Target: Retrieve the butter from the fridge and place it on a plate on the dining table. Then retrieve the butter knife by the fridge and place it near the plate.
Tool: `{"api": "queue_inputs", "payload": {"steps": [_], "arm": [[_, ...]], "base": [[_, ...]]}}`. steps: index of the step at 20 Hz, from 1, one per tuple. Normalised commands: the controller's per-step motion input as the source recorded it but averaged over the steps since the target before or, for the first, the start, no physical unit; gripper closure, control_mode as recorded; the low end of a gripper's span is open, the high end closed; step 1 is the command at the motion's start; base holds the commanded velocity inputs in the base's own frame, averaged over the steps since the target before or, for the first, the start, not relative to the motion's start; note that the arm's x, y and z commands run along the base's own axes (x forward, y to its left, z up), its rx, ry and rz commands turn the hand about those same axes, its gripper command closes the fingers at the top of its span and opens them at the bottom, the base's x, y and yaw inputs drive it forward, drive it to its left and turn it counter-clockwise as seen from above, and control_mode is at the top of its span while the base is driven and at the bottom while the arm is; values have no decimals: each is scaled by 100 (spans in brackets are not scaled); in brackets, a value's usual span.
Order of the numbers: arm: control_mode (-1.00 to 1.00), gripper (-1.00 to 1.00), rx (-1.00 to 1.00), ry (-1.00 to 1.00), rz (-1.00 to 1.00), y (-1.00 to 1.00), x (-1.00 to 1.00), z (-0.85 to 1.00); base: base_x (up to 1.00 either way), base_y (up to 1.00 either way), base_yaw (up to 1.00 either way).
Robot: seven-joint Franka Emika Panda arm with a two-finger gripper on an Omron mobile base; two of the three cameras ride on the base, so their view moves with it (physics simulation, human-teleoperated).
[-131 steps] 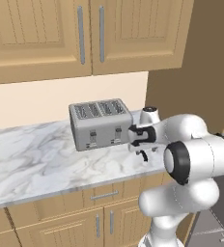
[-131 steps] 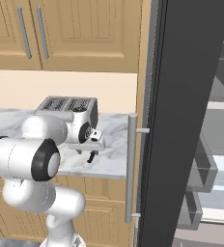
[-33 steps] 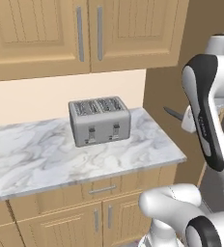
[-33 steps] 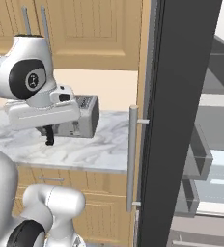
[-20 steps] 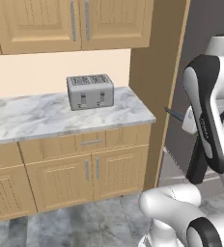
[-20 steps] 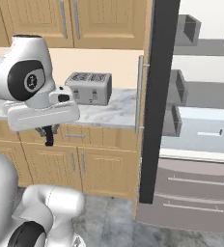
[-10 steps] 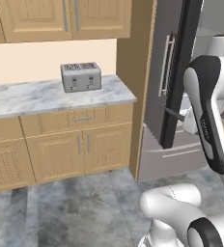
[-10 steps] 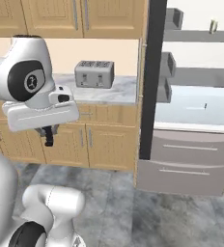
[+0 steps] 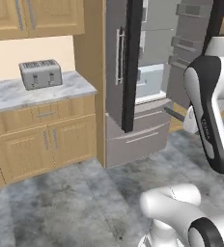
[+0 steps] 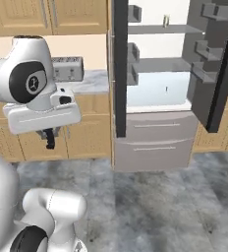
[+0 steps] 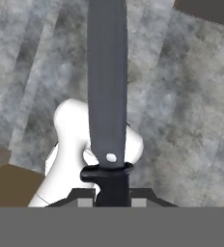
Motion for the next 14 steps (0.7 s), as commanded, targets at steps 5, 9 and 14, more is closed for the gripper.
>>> {"api": "queue_inputs", "payload": {"steps": [5, 9, 14], "arm": [[100, 100, 0, 0, 0, 0, 0, 0], [100, 100, 0, 0, 0, 0, 0, 0], [100, 100, 0, 0, 0, 0, 0, 0]], "base": [[-34, -12, -47], [-4, -16, -53], [0, -28, -51]]}}
